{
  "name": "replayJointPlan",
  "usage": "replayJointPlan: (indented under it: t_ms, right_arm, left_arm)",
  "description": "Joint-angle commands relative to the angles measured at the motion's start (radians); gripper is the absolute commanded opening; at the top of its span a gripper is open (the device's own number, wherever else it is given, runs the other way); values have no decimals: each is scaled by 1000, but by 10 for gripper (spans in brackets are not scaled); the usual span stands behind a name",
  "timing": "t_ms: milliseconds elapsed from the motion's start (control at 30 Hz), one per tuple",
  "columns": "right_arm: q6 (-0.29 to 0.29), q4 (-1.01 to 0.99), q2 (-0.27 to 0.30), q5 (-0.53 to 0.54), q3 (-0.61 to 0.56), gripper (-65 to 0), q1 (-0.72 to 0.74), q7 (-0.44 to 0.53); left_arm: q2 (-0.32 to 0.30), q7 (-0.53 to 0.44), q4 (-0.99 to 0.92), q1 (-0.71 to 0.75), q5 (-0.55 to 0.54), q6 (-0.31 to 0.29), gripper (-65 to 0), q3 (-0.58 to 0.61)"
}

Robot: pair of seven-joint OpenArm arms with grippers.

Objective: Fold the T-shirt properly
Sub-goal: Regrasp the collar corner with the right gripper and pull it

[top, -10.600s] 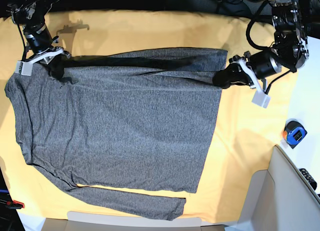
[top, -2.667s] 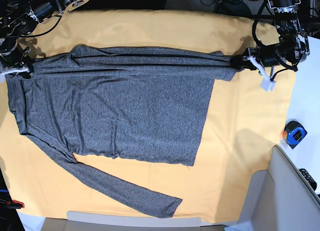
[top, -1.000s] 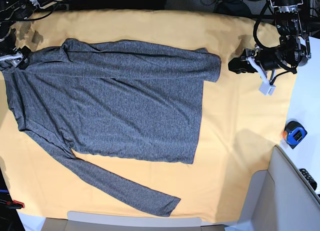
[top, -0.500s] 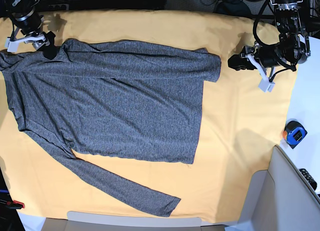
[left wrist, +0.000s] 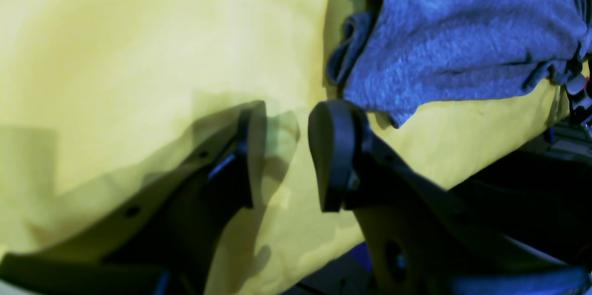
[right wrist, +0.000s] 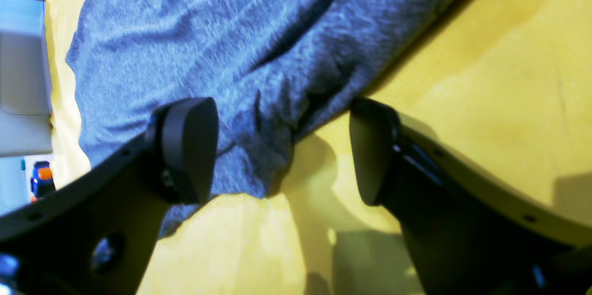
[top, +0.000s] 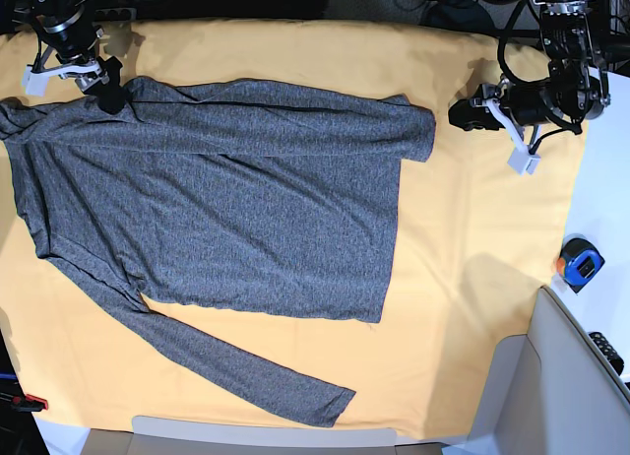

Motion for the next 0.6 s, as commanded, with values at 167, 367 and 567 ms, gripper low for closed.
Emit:
replayJointPlan:
  t_ms: [167,367,567]
  right_arm:
    - [2,63,8,6,-37,-211,-50,4]
    - [2,60,8,6,-106,-211,-60,4]
    - [2,60,8,6,-171,-211,-60,5]
  left_arm:
    - [-16,-6,16,-8,-16,-3,-453,-8]
    - [-16,-6,16,-8,-17,-3,-453,-8]
    - [-16,-6,16,-9,-17,-3,-453,-8]
